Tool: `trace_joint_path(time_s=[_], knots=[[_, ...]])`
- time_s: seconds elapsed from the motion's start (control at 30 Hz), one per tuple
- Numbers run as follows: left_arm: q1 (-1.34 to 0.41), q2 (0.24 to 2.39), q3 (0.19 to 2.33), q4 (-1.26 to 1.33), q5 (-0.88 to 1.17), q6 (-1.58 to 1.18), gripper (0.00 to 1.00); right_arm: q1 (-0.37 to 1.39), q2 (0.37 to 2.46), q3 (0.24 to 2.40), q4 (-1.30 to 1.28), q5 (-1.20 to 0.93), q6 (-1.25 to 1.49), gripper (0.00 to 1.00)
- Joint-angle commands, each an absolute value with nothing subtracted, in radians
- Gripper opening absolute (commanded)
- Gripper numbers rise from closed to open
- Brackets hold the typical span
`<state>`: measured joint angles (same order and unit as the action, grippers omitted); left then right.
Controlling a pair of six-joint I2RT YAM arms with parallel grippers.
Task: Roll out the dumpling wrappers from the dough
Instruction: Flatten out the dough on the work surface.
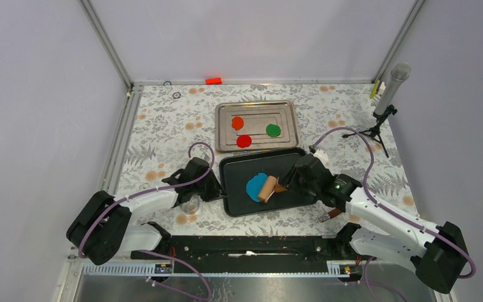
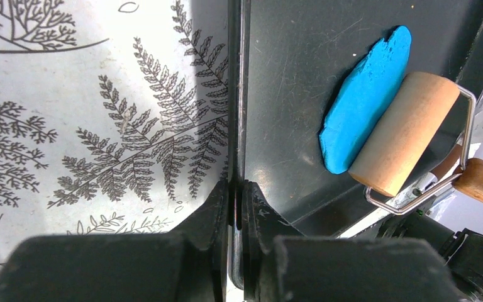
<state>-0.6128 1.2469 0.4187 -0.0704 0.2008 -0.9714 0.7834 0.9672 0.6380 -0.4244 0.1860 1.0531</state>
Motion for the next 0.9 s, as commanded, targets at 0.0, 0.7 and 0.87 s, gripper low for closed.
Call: trace_joint_path(time_s=[0.0, 0.7, 0.87], knots=[[-0.620, 1.284, 0.436, -0.051, 0.231, -0.960, 0.00, 0.805, 1.057, 0.654, -0.389, 0.244, 1.062, 0.00], [-0.624, 1.204, 0.356, -0.015, 0.225, -1.004, 0.00, 0.804, 1.097, 0.686, -0.571, 0.264, 0.961, 0.00], [-0.624, 1.197, 0.350, -0.015, 0.226, -0.985, 0.00, 0.804, 1.135, 0.655, -0.486, 0.237, 0.971, 0.00]])
